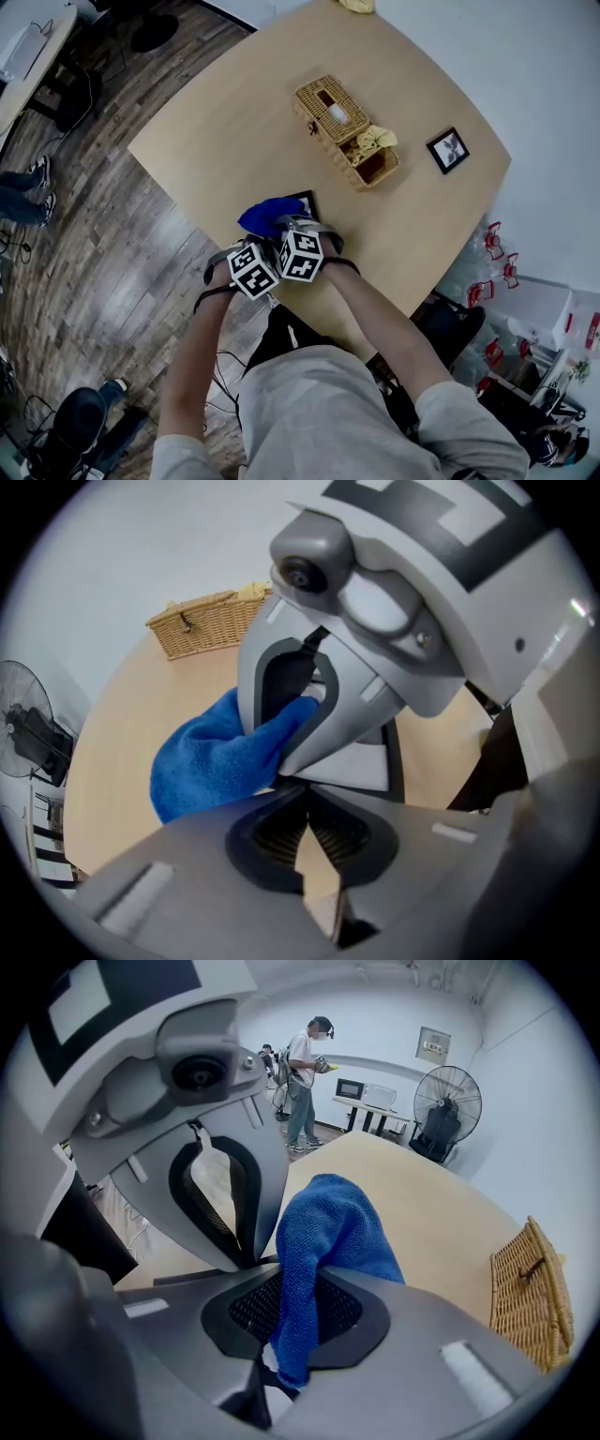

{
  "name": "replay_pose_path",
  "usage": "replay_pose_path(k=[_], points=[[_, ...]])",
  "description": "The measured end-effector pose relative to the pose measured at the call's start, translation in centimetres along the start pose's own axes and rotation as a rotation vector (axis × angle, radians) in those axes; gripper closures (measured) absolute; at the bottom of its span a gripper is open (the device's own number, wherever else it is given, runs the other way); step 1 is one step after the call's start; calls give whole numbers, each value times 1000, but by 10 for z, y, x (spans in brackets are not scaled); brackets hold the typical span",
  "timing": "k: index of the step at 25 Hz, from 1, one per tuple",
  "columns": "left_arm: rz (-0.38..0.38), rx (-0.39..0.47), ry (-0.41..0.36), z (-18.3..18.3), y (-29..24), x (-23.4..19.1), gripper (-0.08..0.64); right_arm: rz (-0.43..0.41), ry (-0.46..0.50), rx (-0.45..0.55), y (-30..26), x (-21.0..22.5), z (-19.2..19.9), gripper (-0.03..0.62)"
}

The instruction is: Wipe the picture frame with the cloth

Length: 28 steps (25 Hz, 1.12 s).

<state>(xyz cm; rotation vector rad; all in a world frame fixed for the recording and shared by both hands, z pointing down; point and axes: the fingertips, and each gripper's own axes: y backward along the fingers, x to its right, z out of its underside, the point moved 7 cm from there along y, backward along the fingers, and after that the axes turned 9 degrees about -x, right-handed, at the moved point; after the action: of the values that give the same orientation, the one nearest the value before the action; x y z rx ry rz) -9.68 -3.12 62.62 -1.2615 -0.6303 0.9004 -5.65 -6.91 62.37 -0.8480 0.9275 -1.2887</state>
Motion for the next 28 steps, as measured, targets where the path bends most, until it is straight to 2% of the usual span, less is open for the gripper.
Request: replay_pose_path(k=[4,17,23,28], points=[[-1,1,3,1,1,0,506,-10,17,-18,2,-8,2,535],[-1,12,19,2,1,1,506,-42,-67,-27,6,-28,12,535],[7,11,31,5,2,-2,506,-38,-135,-28,8,-38,15,535],[6,9,37,5,1,-2,506,-34,-239,-14,10,-47,18,535]])
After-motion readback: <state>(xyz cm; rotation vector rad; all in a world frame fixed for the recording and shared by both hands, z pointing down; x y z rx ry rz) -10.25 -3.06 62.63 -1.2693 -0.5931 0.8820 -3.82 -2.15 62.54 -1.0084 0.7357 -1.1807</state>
